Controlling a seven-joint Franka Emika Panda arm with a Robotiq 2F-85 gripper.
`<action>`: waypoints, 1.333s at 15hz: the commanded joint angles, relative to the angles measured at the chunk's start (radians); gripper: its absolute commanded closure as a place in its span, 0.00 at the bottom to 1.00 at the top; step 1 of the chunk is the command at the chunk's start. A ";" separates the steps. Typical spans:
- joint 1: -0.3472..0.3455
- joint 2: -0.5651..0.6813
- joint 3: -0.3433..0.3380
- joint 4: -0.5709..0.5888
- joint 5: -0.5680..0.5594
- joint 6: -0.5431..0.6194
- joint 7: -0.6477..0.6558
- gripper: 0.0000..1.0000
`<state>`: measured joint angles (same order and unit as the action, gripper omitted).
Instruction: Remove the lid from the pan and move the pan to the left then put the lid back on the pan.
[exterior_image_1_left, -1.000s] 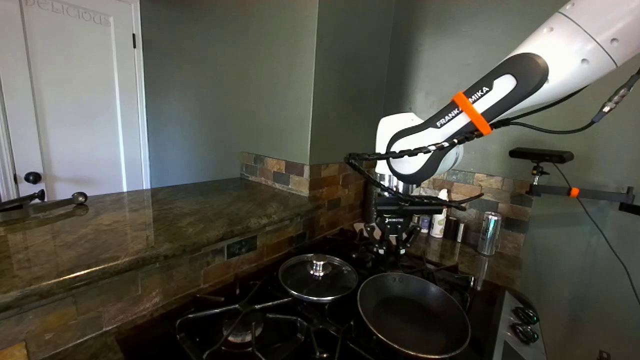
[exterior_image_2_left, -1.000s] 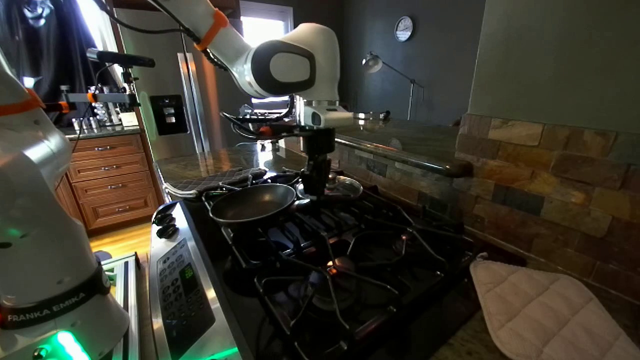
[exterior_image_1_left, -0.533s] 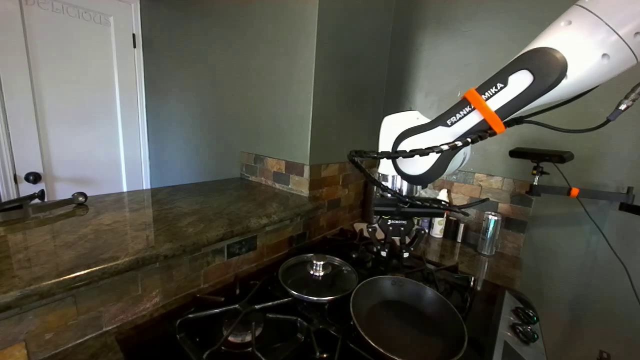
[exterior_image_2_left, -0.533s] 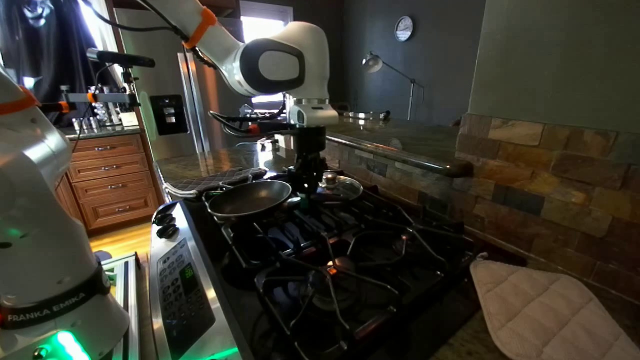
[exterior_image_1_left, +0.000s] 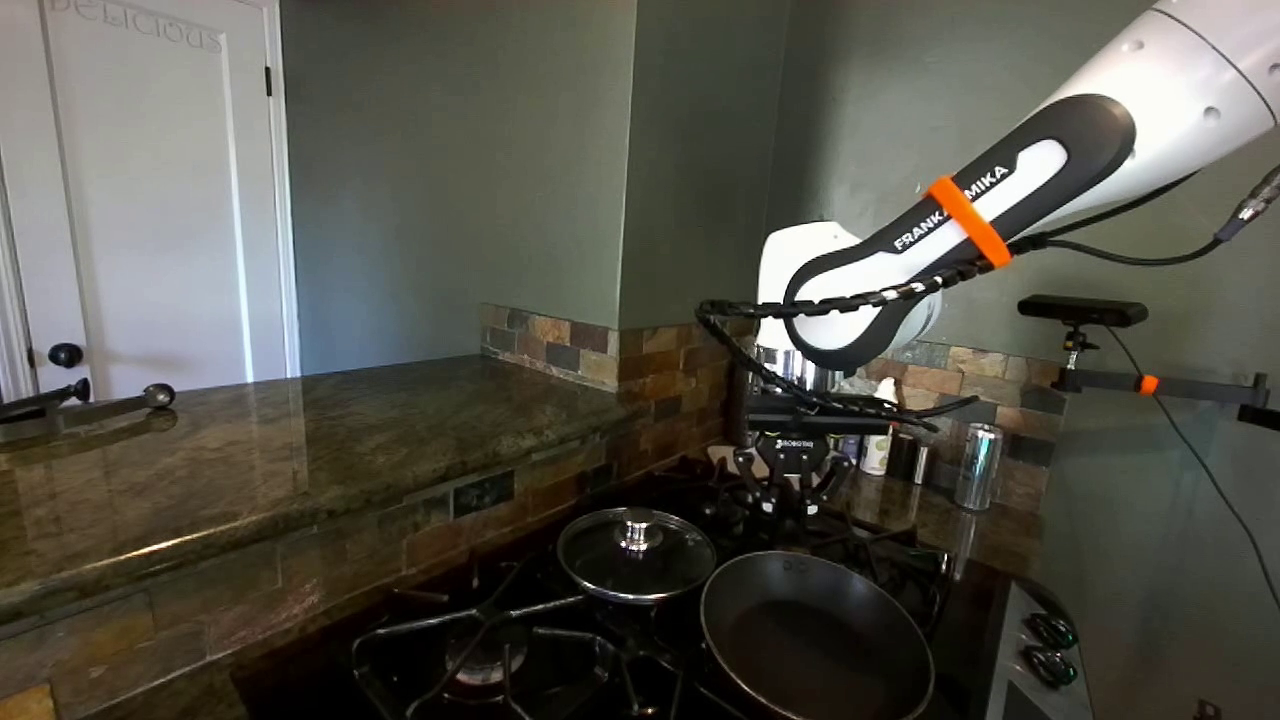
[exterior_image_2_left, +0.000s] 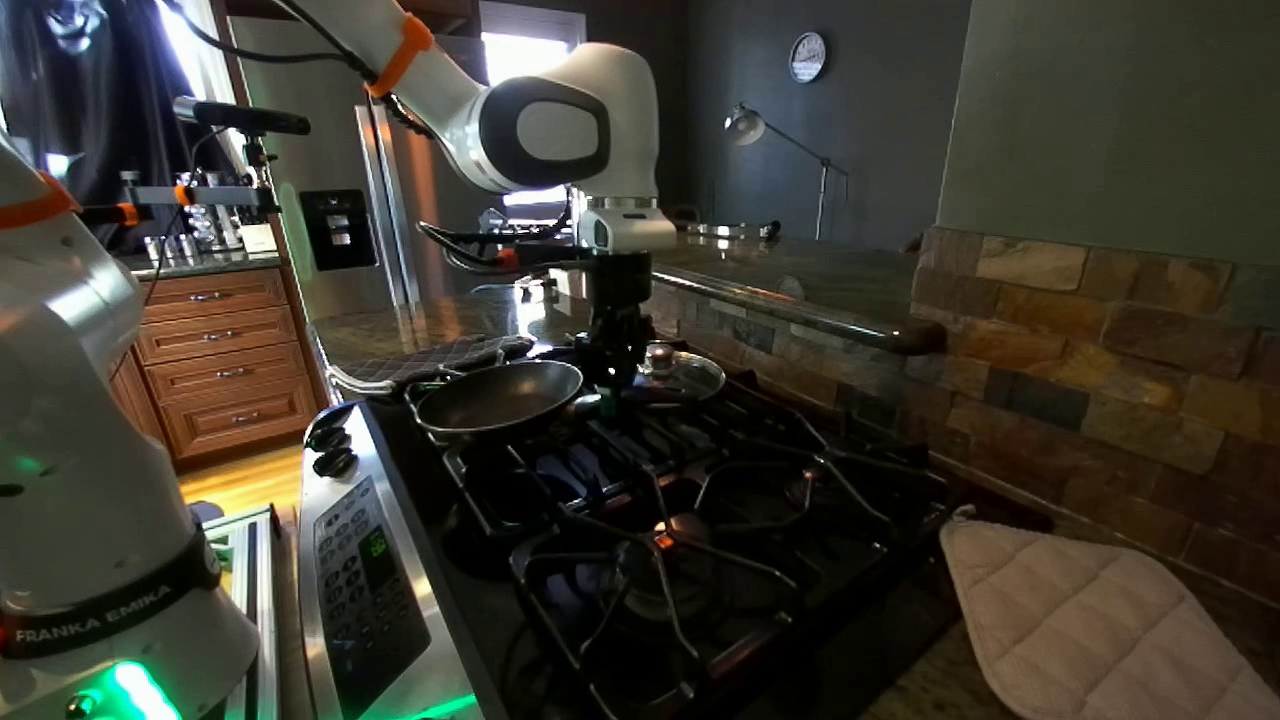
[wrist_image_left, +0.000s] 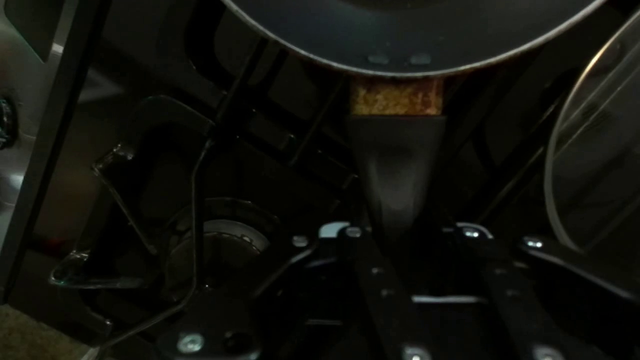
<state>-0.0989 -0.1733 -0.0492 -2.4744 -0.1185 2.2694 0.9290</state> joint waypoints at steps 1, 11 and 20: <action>-0.018 -0.006 0.011 -0.007 -0.022 -0.008 0.016 0.93; 0.007 0.016 0.041 -0.005 0.027 -0.023 0.077 0.93; 0.040 0.052 0.073 0.045 0.095 -0.046 0.177 0.93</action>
<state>-0.0738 -0.1326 0.0121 -2.4631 -0.0533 2.2692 1.0601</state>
